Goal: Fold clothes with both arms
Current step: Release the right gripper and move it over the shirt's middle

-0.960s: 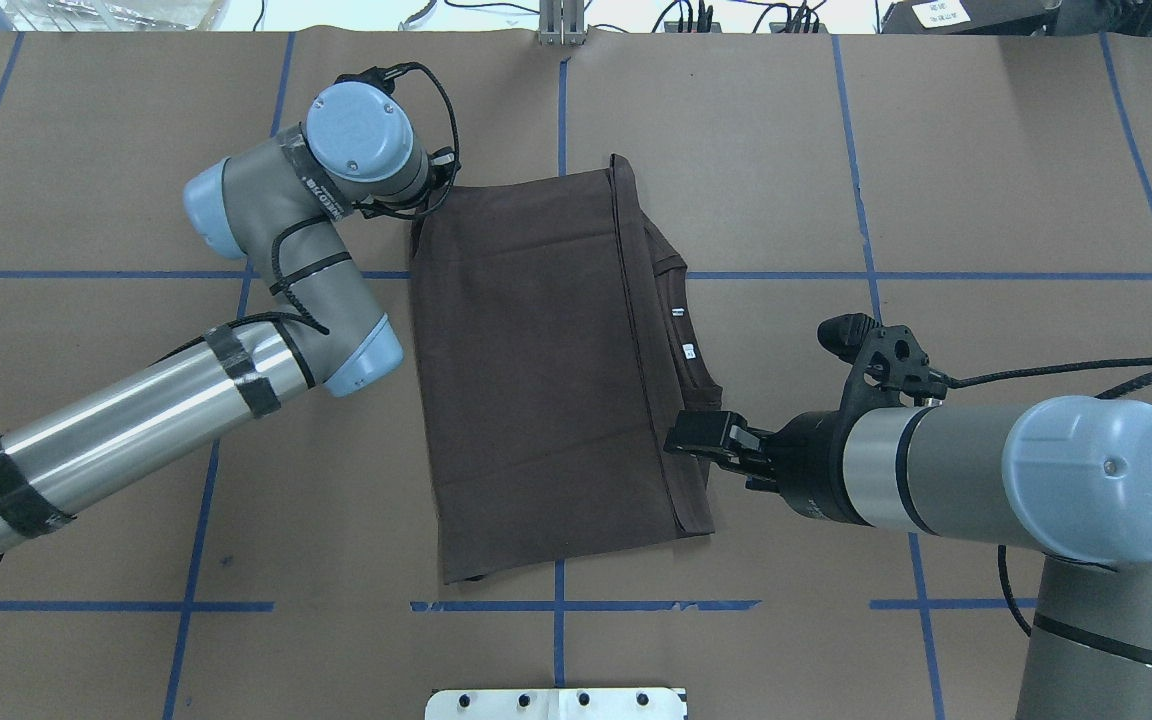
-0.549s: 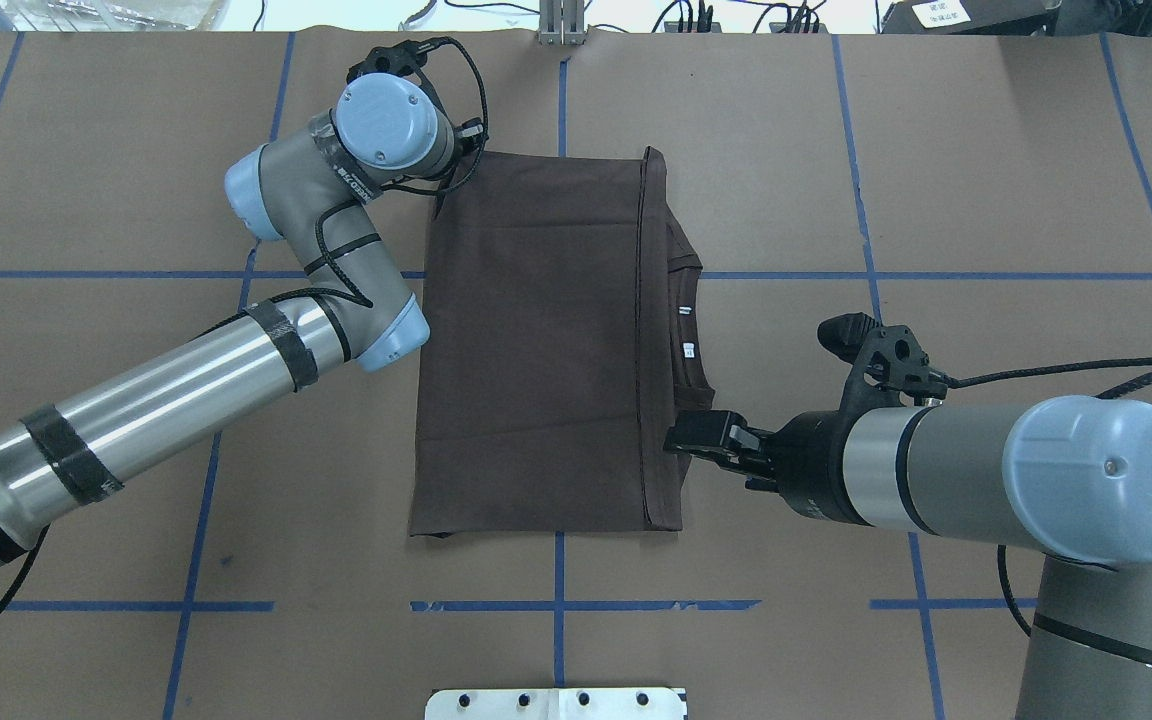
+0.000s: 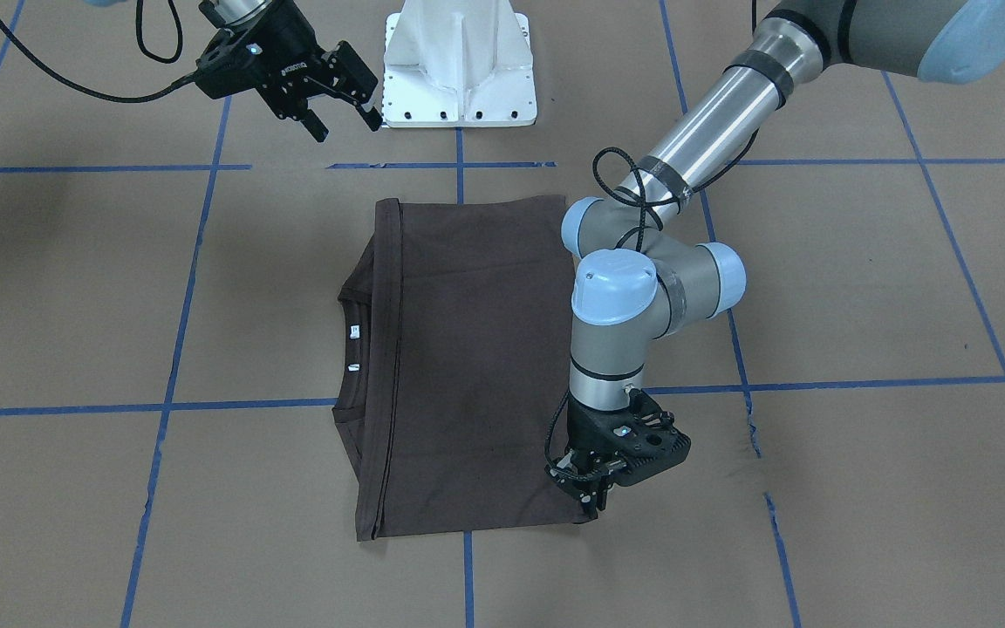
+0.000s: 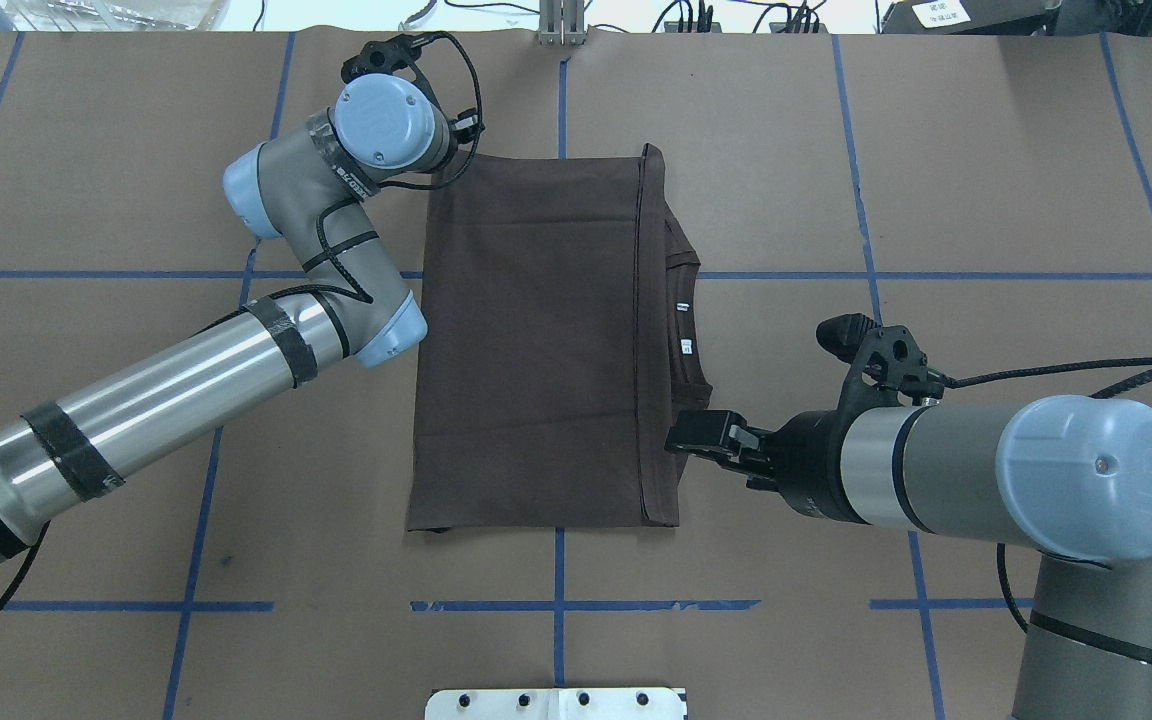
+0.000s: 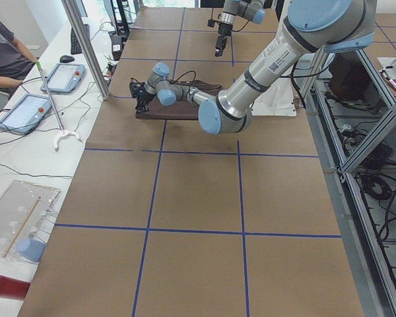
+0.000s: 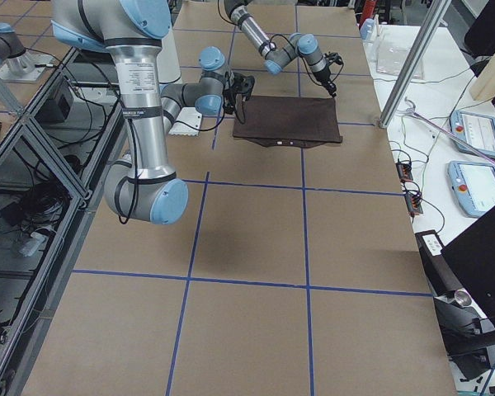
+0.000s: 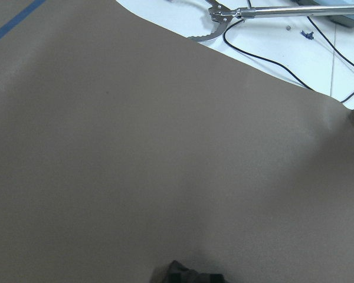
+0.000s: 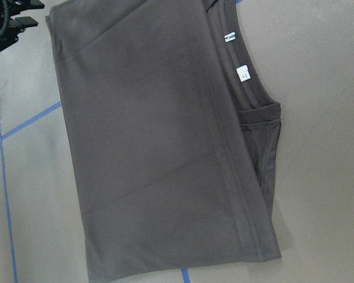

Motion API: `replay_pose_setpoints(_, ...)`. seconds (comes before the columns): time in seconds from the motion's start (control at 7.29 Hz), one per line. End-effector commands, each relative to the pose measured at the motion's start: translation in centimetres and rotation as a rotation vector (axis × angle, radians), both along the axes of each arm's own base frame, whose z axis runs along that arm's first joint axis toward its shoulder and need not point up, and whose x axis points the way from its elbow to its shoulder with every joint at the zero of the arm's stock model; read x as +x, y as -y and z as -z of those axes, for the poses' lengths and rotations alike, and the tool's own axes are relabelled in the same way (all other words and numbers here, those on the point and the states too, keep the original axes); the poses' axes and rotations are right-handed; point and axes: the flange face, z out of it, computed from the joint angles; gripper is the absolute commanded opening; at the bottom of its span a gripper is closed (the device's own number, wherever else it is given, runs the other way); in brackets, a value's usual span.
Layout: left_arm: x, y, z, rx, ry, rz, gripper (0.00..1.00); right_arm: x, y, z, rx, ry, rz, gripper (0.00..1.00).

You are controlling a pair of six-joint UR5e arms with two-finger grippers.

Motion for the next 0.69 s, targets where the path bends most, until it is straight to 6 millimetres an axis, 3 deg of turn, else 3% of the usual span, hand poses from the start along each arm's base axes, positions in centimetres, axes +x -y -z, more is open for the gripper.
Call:
replay_pose_setpoints(0.0, -2.3, 1.0, 1.1, -0.032, -0.048, -0.057, 1.00, -1.3, 0.7, -1.4, 0.021, -0.057, 0.012, 1.00)
replay_pose_setpoints(0.14, -3.5, 0.2, 1.8, -0.061, -0.084, -0.112, 1.00, -2.3, 1.0, -0.9, 0.070, -0.131, 0.045, 1.00)
replay_pose_setpoints(0.41, -8.5, -5.1, 2.9, -0.046, -0.054, -0.193, 1.00, -8.6, 3.5, 1.1, 0.135, -0.319, 0.125, 1.00)
replay_pose_setpoints(0.55, -11.1, -8.0, 4.8, -0.021, -0.040, -0.219, 1.00, -10.7, 4.3, 0.9, 0.193, -0.397, 0.179, 1.00)
